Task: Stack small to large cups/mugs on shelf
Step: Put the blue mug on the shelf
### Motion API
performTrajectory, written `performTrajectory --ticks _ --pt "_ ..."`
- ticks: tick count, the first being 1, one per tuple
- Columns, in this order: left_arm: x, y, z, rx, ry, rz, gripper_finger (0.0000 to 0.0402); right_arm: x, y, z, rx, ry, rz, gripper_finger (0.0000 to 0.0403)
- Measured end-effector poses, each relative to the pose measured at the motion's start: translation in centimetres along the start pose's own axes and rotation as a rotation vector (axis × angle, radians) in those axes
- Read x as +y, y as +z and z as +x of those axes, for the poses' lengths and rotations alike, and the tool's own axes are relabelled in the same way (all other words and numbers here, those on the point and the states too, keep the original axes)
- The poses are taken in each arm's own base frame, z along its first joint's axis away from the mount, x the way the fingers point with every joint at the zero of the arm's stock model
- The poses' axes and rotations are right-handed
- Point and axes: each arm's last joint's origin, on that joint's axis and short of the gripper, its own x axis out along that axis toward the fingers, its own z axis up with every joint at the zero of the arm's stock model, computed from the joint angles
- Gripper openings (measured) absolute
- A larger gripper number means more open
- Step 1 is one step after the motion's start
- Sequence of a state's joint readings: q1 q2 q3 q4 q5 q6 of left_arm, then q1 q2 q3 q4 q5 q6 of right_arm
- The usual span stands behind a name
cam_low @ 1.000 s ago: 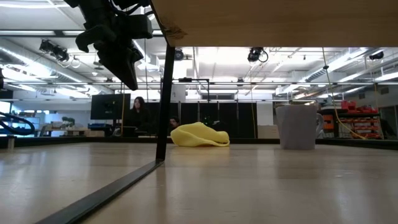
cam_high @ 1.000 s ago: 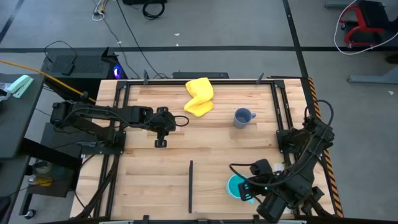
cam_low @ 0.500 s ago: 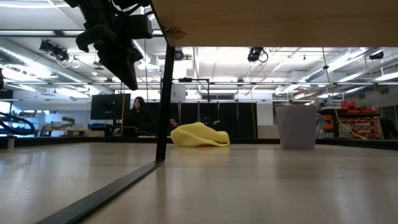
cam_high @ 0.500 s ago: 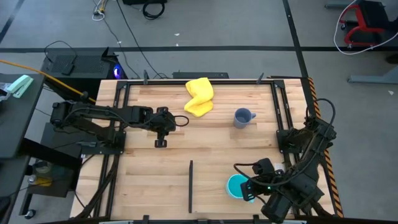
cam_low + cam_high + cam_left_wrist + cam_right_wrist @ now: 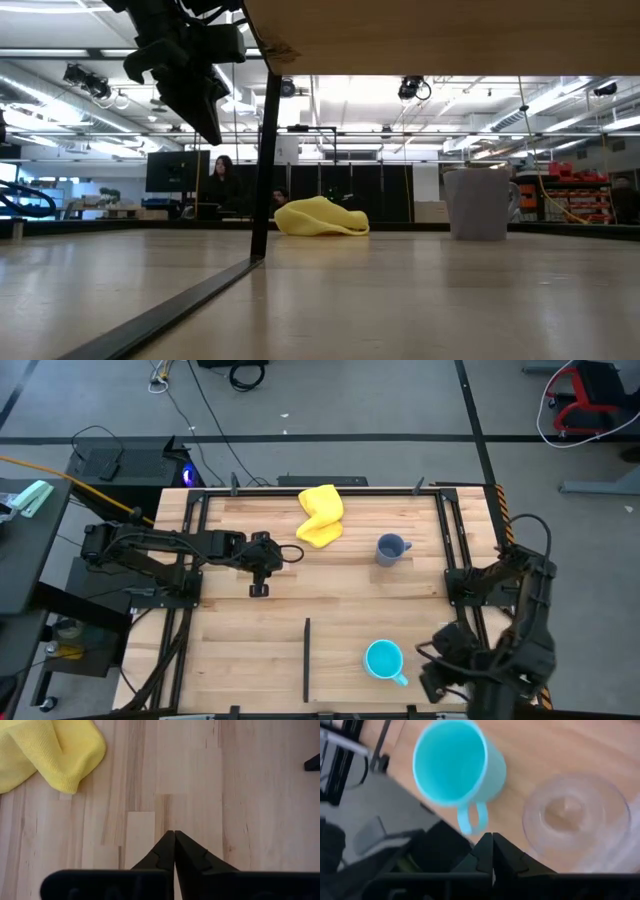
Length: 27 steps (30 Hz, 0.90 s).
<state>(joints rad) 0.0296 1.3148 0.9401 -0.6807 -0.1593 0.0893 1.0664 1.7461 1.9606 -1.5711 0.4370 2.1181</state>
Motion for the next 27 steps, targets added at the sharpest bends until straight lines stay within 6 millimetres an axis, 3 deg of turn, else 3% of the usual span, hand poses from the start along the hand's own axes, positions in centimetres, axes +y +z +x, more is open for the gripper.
performTrajectory --ticks 5,11,19,27 --pt "0.0 0.1 0.0 -0.008 0.000 -0.040 0.0011 -0.8 -1.5 -0.7 -0.013 0.034 -0.056 0.0011" --pt "0.0 0.2 0.0 -0.018 0.001 -0.121 0.0023 -0.7 -2.7 1.4 -0.070 -0.011 -0.155 0.0006" --pt "-0.3 0.2 -0.1 -0.019 -0.026 -0.202 0.0007 0.3 -2.0 2.8 -0.143 -0.022 -0.226 0.0004" --pt "-2.7 0.3 -0.5 -0.030 -0.092 -0.122 0.0021 1.6 -1.3 3.8 -0.136 0.006 -0.267 0.0002"
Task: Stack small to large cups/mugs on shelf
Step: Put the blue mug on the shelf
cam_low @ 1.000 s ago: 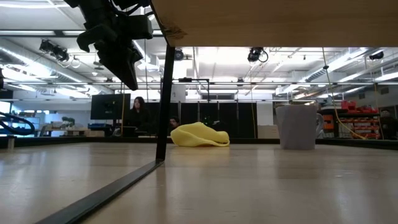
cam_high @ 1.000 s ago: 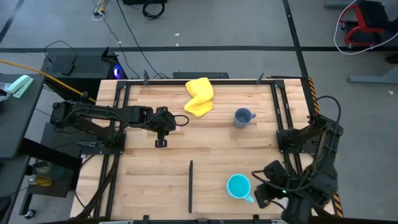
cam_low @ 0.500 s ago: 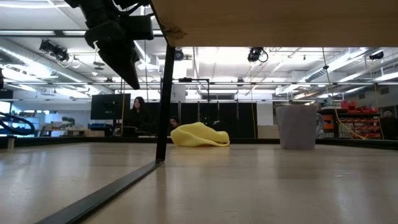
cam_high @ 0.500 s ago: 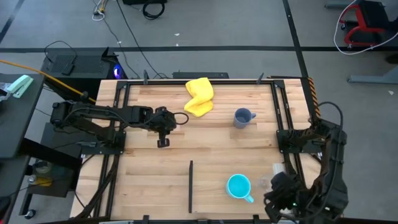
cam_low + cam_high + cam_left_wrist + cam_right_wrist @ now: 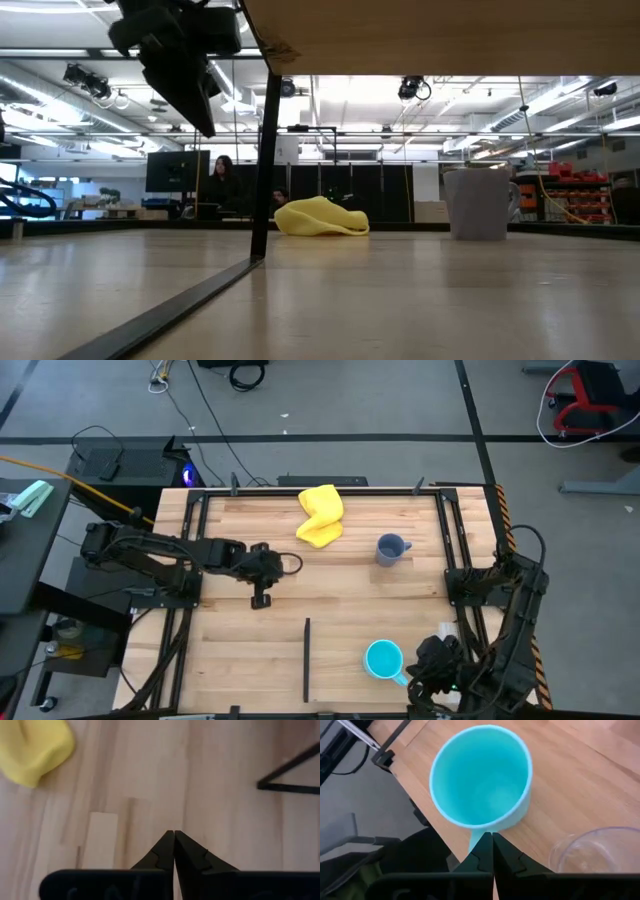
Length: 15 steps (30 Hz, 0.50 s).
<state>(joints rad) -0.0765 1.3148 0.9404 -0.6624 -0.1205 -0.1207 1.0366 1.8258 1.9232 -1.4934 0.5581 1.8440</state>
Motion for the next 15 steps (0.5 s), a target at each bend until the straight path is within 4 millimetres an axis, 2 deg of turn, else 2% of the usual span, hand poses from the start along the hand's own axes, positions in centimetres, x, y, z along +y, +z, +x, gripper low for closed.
performTrajectory --ticks 10,15 --pt "-1.3 -0.1 -0.2 -0.009 -0.027 0.044 0.0006 0.7 -1.5 2.0 0.002 -0.055 -0.030 0.0000" --pt "-1.3 -0.1 -0.2 -0.011 -0.027 0.044 0.0021 1.0 -2.0 2.5 0.020 -0.065 -0.001 0.0000"
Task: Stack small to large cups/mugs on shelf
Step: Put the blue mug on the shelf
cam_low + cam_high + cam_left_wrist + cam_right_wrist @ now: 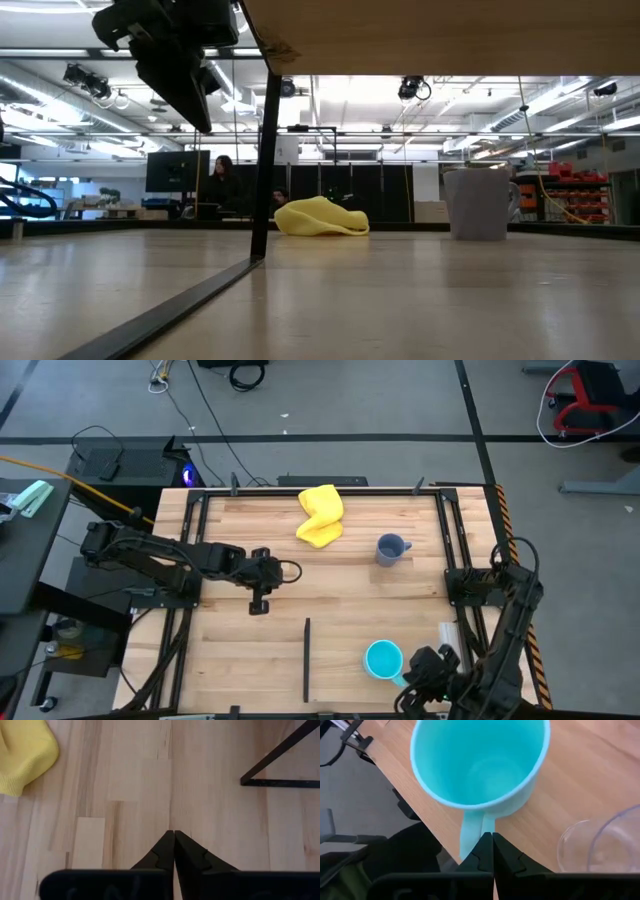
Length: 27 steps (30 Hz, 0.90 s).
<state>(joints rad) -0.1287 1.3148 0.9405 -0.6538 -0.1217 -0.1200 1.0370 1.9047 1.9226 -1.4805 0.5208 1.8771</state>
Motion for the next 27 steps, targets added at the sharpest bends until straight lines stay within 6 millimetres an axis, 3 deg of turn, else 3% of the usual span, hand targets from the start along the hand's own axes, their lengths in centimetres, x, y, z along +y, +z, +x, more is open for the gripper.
performTrajectory --ticks 11,22,27 --pt "0.0 0.0 0.0 0.000 0.000 0.000 0.0006 0.5 -0.2 0.0 0.013 0.050 0.015 0.0000" --pt "0.0 0.0 0.0 0.000 0.000 0.000 0.0029 1.1 0.0 0.1 0.008 0.095 -0.020 0.0000" --pt "0.0 0.2 0.0 -0.025 -0.003 0.018 0.0012 1.3 0.5 0.4 0.001 0.091 -0.046 0.0000"
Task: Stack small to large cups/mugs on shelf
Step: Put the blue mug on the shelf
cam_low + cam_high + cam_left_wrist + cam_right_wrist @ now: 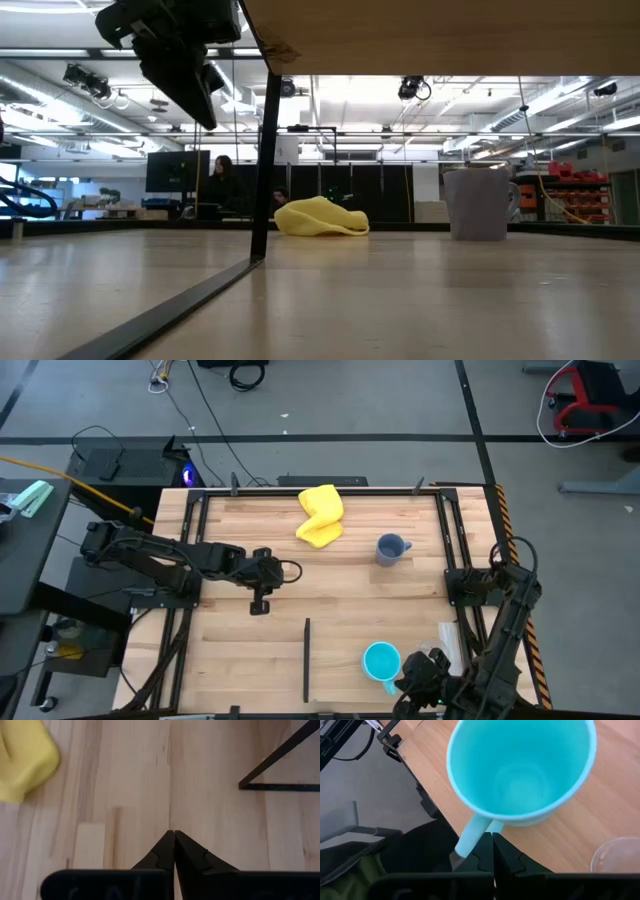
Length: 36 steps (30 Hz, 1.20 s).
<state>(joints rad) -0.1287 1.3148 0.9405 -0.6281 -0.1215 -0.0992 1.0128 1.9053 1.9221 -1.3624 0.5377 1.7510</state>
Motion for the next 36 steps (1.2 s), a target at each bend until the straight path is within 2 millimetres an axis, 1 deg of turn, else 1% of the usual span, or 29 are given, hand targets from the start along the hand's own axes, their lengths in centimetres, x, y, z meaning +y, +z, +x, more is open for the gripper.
performTrajectory --ticks 4,7,10,12,15,18,20,24,27,31,34,36 --pt "-0.5 0.6 -0.1 -0.061 -0.058 0.063 0.0006 0.0 0.2 0.1 -0.003 -0.007 -0.012 0.0000" --pt "-1.5 1.1 -0.2 -0.120 -0.168 0.111 0.0013 -0.5 -0.2 -0.2 -0.005 -0.034 -0.045 0.0001" --pt "-2.6 1.5 -0.7 -0.161 -0.262 0.146 0.0021 -1.2 -0.8 -0.9 -0.007 -0.067 -0.055 0.0001" --pt "-3.4 2.0 -1.3 -0.194 -0.300 0.169 0.0019 -1.8 -1.3 -1.6 -0.014 -0.080 -0.066 0.0001" --pt "-4.8 2.8 -2.1 -0.280 -0.343 0.202 0.0009 -2.7 -1.7 -2.9 -0.089 -0.085 -0.101 0.0001" --pt "-6.4 3.7 -3.3 -0.386 -0.422 0.238 0.0006 -2.9 -1.7 -3.8 -0.203 -0.020 -0.186 0.0003" --pt "-7.5 4.2 -4.0 -0.458 -0.481 0.263 0.0010 -2.9 -1.4 -4.1 -0.265 0.000 -0.212 0.0005" --pt "-9.2 4.9 -4.8 -0.587 -0.546 0.282 0.0021 -2.9 -0.8 -4.1 -0.285 -0.010 -0.290 0.0004" --pt "-10.3 5.4 -4.1 -0.633 -0.572 0.280 0.0015 -2.8 0.0 -3.8 -0.293 -0.032 -0.342 0.0002" --pt "-11.2 5.9 -1.6 -0.634 -0.571 0.276 0.0006 -2.5 1.4 -2.9 -0.303 -0.072 -0.365 0.0002" --pt "-11.5 6.4 -0.2 -0.669 -0.575 0.270 0.0014 -2.4 2.2 -2.4 -0.291 -0.094 -0.355 0.0002" --pt "-11.7 7.1 0.3 -0.685 -0.588 0.275 0.0024 -2.4 2.3 -2.3 -0.266 -0.099 -0.351 0.0002"
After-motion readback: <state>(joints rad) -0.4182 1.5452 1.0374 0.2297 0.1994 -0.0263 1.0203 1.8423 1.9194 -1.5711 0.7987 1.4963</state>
